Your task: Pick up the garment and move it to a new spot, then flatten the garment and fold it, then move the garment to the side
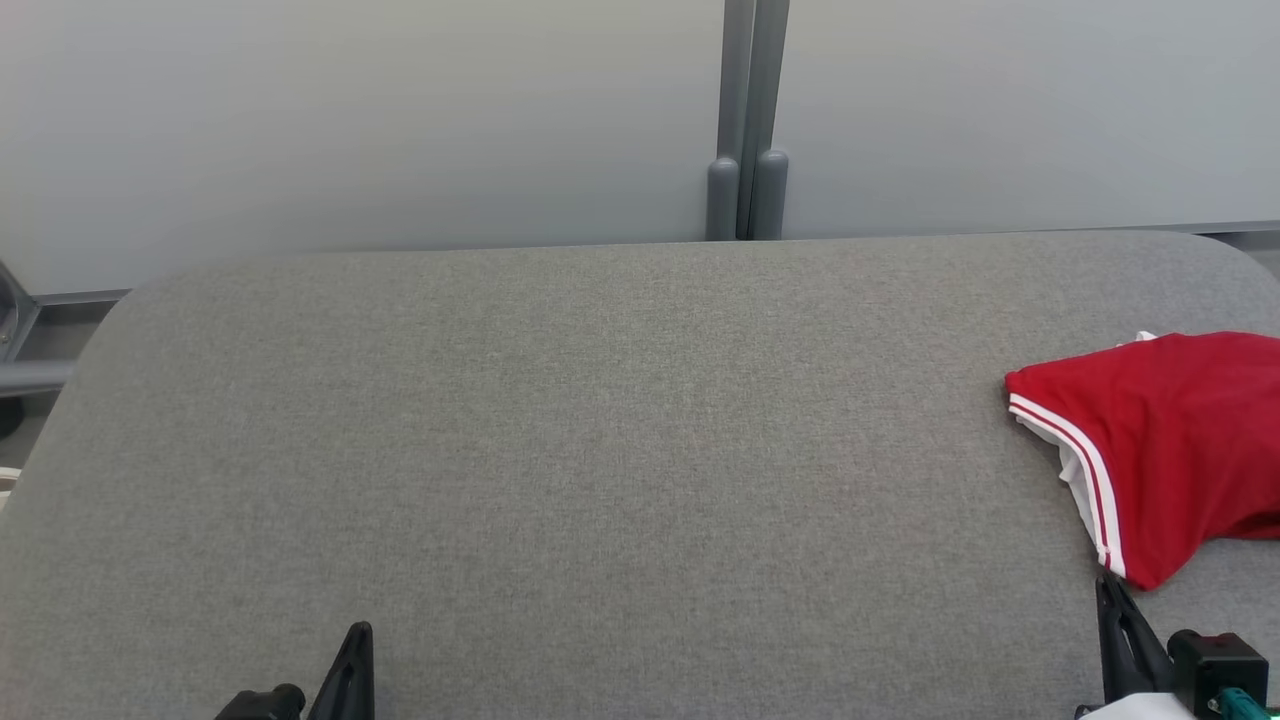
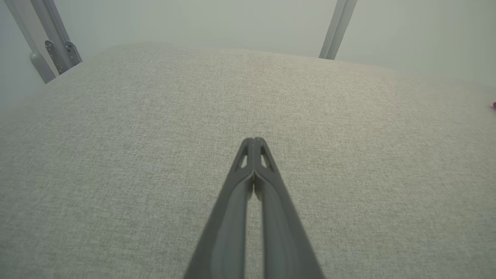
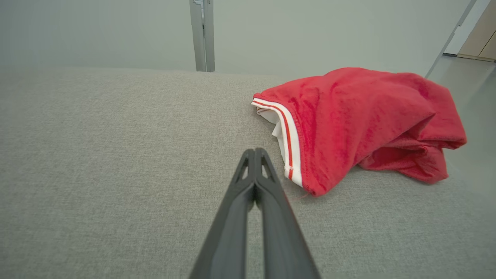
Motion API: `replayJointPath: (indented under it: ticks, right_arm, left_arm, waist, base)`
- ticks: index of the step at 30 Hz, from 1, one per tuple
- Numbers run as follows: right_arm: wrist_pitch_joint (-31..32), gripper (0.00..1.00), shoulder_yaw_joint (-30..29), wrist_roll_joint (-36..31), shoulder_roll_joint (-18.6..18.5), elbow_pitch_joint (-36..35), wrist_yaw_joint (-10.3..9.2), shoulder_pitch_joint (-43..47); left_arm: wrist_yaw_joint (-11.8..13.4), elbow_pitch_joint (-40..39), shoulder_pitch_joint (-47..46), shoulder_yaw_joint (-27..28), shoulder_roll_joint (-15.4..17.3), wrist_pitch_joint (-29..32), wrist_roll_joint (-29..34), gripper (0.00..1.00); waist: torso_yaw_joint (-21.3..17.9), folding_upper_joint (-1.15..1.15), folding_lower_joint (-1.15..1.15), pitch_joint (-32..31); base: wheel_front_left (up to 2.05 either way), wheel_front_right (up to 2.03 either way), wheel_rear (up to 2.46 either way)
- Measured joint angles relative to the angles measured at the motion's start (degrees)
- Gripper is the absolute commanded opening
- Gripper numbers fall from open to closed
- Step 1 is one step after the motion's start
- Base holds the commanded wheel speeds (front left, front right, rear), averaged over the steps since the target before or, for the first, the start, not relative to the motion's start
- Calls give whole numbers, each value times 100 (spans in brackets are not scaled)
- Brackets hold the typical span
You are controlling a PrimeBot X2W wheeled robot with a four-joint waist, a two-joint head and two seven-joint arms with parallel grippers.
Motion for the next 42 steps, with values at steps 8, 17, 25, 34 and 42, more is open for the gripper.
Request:
replayJointPath:
  ticks: [8,17,25,34,42]
  right_arm:
    - [253,0,23,1012,5,68,0,-94]
    - [435,0,137,2100,-5,59,0,-222]
    - [609,0,201,2958,-18,57,0,-353]
    - [797,0,255,3847,-37,60,-1,-505]
    - [957,0,308,4569,-49,67,-1,-621]
  left_arm:
    - [0,-35,-18,82,-4,229,-854,0]
    - [0,-114,-129,179,-5,475,-1774,0]
    - [0,-192,-250,261,-7,657,-2509,0]
    - [0,-246,-367,346,-8,859,-3253,0]
    - [0,-309,-463,405,-10,1012,-3851,0]
  waist:
    - [-18,0,0,19]
    - [-37,0,0,42]
    - [-54,0,0,61]
    - [-74,0,0,83]
    - [-91,0,0,102]
  base:
    - [0,0,0]
    - [0,0,0]
    - [0,0,0]
    - [0,0,0]
    - [0,0,0]
